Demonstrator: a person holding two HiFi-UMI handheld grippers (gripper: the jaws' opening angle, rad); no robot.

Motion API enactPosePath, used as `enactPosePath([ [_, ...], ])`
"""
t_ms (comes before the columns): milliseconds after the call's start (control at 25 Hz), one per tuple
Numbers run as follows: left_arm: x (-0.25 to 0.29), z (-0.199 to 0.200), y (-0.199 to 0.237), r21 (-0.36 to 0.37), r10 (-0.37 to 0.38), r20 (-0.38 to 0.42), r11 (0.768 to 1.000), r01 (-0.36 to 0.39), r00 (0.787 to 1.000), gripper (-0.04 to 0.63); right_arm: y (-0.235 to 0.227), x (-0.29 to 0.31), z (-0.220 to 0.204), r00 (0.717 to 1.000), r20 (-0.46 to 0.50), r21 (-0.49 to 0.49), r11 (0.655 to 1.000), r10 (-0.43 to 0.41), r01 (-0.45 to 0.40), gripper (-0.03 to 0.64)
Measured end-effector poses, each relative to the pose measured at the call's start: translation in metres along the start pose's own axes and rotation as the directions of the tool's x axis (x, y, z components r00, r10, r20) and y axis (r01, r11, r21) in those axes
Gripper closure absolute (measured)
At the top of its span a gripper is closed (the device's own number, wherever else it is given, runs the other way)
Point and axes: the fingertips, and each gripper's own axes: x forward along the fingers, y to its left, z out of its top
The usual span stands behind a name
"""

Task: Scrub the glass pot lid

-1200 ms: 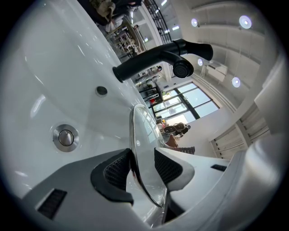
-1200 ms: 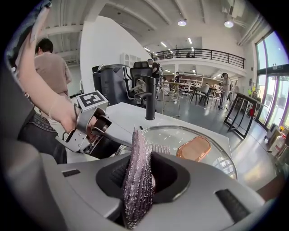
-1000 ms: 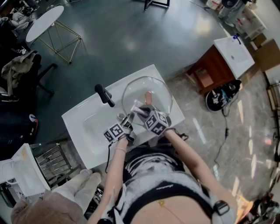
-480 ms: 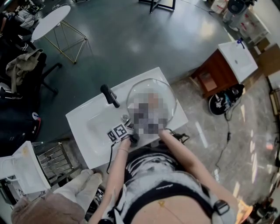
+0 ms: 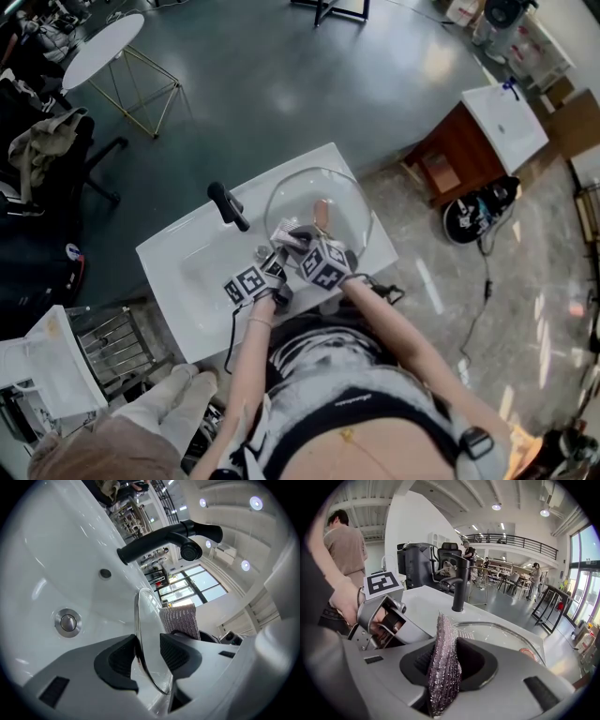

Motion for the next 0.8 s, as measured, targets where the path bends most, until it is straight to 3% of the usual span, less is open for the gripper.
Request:
enactPosePath([
  [560,0.000,0.000,0.000,-0.013,0.017,0.012,1.000,-0.017,1.000,0.433,0.016,-0.031,-0.032,0.987,0.026,-0.107,0.982,0.159,-0.155,0.517],
  [800,0.001,0.001,0.001,-0.013,0.021,0.022,1.000,-0.021,1.000,0.433,0.009,-0.047,-0.050,0.980,0.041,-0.103,0.976,0.195,-0.190,0.517],
])
